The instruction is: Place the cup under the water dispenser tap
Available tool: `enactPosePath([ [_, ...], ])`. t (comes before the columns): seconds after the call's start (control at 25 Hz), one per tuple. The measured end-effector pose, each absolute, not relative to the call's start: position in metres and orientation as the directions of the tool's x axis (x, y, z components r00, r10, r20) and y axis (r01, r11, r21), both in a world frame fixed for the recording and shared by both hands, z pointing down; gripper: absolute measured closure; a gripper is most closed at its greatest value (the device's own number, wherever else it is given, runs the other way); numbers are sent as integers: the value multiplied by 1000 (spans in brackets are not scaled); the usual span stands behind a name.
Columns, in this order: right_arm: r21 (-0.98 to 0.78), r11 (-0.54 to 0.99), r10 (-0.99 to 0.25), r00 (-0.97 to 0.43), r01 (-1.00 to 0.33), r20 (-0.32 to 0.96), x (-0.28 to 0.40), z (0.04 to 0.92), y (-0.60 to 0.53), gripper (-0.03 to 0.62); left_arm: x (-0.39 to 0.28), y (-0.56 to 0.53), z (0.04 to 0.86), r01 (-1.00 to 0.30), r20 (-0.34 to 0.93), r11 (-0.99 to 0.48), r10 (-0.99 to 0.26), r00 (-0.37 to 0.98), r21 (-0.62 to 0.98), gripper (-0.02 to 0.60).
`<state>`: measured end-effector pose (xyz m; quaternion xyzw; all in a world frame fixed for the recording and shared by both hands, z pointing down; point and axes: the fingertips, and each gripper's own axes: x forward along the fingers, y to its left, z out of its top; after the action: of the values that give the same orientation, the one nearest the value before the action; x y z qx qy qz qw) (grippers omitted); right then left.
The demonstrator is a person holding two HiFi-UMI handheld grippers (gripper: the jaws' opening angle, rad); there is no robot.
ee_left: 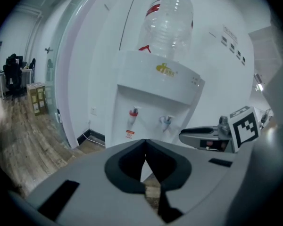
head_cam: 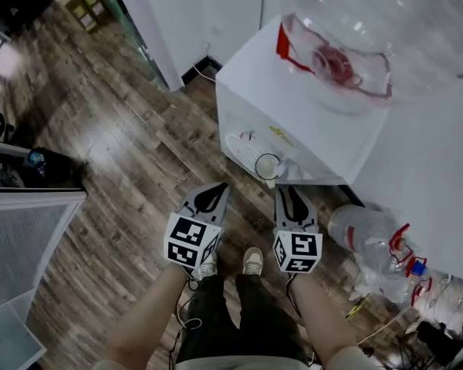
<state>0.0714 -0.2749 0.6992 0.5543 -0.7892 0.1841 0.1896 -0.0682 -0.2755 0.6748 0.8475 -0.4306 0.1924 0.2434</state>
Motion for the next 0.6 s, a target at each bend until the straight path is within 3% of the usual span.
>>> enactPosePath([
  [0.24, -21, 363, -819, -330, -932, 470, 72, 615, -265, 543, -67, -263, 603, -822, 518, -528, -653, 553, 212, 575],
  [0.6, -33, 427, -825, -405, -903, 394, 73, 488, -234, 559, -47, -227, 484, -801, 462, -584, -678, 572, 133, 575],
])
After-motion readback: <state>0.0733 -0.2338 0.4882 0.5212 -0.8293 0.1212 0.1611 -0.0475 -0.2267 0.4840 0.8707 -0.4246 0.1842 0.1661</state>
